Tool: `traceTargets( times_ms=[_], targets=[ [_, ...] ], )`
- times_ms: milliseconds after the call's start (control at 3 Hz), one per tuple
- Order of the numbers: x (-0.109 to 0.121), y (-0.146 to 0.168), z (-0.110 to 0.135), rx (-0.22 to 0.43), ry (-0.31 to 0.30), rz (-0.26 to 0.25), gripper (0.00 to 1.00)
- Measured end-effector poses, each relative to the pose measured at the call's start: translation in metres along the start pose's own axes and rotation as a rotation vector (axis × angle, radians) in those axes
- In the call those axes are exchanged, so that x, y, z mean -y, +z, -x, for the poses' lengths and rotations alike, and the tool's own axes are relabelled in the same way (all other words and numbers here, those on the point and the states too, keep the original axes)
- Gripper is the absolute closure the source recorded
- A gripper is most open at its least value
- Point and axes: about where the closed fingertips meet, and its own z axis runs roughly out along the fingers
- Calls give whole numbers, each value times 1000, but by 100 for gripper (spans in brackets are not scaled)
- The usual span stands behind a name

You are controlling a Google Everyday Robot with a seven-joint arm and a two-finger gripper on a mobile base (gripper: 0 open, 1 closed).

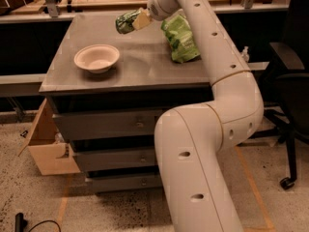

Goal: Pick green can

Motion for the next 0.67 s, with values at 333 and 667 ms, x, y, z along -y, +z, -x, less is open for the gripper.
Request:
traceTargets(
  times_ms=[333, 667],
  targets=[
    [11, -44, 3, 70, -4, 34, 100],
    [4, -87, 5, 169, -57, 134, 100]
  ],
)
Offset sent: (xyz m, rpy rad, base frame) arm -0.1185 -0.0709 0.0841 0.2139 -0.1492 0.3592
